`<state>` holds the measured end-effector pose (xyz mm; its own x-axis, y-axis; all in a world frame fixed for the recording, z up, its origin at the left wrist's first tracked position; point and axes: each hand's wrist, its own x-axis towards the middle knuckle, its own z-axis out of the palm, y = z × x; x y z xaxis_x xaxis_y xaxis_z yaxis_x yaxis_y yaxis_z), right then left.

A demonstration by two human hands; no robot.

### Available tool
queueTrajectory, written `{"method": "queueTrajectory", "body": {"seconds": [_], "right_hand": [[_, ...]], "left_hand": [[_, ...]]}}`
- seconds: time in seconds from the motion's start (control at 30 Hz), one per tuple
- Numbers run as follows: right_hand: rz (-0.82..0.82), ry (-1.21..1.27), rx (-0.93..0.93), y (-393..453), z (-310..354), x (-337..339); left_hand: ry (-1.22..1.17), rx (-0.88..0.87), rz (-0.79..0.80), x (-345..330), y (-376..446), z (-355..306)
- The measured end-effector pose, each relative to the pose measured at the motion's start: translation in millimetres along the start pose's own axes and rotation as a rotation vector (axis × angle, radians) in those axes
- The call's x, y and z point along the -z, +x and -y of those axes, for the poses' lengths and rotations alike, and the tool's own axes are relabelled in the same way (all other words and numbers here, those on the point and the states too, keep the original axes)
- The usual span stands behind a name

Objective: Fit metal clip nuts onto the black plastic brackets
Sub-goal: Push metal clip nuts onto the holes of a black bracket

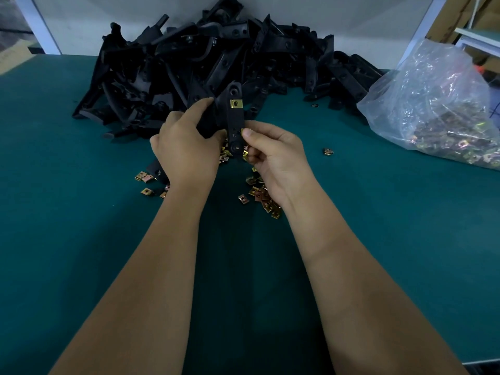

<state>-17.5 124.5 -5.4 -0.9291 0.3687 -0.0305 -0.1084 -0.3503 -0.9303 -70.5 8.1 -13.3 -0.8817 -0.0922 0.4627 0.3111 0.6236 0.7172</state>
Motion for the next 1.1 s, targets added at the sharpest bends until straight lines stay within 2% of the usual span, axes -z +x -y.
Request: {"method": "queueTrajectory", "body": {"seconds": [0.07, 0.13, 0.23, 0.37, 0.6, 0.93, 1.1], "right_hand": [[-0.03, 0.02, -0.012, -1.2, -1.9, -3.3], [-0.059, -0.081, 0.026, -1.6, -3.1, -5.0], [-0.126, -0.389, 0.216, -2.8, -5.2, -7.5], [-0.162, -0.575, 0.381, -8.3, -10.2, -14.0], [-0.287, -0.77, 0.426, -7.2, -14.2, -14.2], [-0.281, -0.798, 0.483, -8.3, -15.9, -16.8], [-0.323, -0.981, 0.502, -11.2, -13.3, -16.7]], "left_hand": [[0.001, 0.014, -0.015, -0.2, 1.1, -0.1], [0.008, 0.021, -0.033, -0.6, 2.3, -0.2], [0.007, 0.021, -0.05, -0.8, 2.7, 0.1], [0.012, 0.022, -0.059, -1.7, 2.8, 1.5], [0.041, -0.003, -0.036, -1.8, 0.5, -0.3], [0.024, -0.025, -0.017, -2.0, -1.7, -2.8], [0.024, -0.033, -0.04, -3.0, -2.1, -2.5]]}}
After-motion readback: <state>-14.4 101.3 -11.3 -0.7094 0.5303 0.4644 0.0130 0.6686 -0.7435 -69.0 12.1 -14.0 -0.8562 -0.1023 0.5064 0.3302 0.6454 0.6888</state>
